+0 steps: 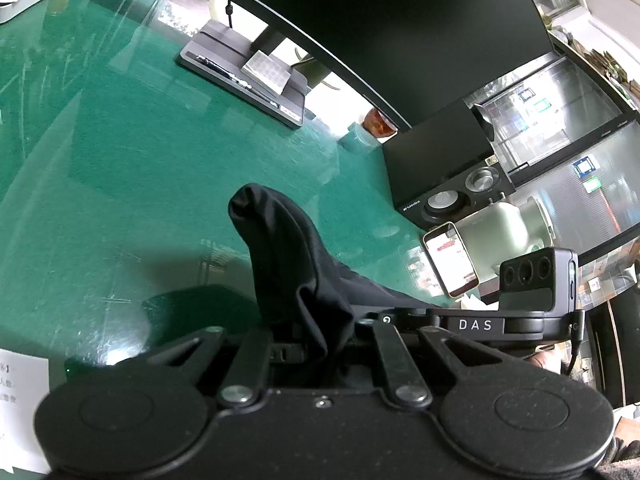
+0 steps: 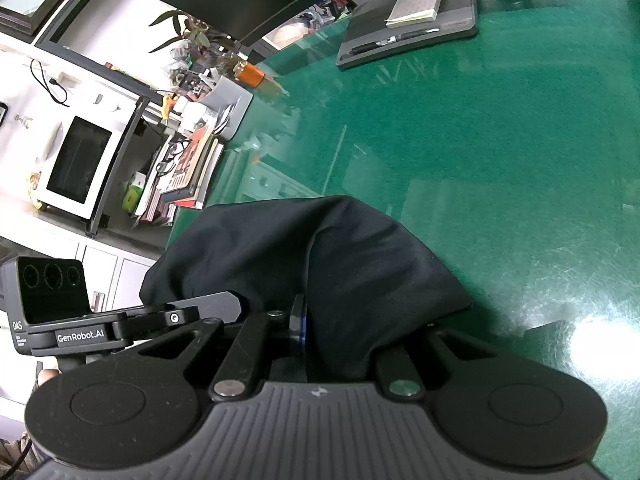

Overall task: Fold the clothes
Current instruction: 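Hold the folded black shorts pinched in both grippers above the desk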

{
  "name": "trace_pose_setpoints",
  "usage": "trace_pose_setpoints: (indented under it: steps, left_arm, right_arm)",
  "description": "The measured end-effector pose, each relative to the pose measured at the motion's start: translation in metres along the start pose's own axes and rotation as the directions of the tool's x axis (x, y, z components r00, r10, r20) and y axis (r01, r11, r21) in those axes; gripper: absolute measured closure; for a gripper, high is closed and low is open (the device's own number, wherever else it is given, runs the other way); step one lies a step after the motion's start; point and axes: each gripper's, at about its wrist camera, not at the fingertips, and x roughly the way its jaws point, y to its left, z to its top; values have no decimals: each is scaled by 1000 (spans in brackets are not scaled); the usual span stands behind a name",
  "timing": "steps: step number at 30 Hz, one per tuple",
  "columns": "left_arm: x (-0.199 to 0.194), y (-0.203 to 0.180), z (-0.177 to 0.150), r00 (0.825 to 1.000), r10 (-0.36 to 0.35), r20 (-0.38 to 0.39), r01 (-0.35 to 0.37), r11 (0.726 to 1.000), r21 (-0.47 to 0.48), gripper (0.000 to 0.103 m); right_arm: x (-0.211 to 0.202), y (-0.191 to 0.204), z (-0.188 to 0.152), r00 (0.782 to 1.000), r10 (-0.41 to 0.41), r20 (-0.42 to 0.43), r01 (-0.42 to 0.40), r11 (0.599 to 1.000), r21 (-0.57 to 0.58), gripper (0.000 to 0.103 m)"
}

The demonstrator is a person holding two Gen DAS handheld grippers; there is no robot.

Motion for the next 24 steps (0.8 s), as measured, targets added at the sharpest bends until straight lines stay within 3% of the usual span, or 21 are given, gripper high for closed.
trace_pose_setpoints:
  steps: [24]
  left_arm:
    - [2, -1, -2, 1000, 7, -7, -7, 1000, 6, 92]
  right_arm:
    - [2, -2, -2, 1000, 1, -9, -1, 1000, 3, 92]
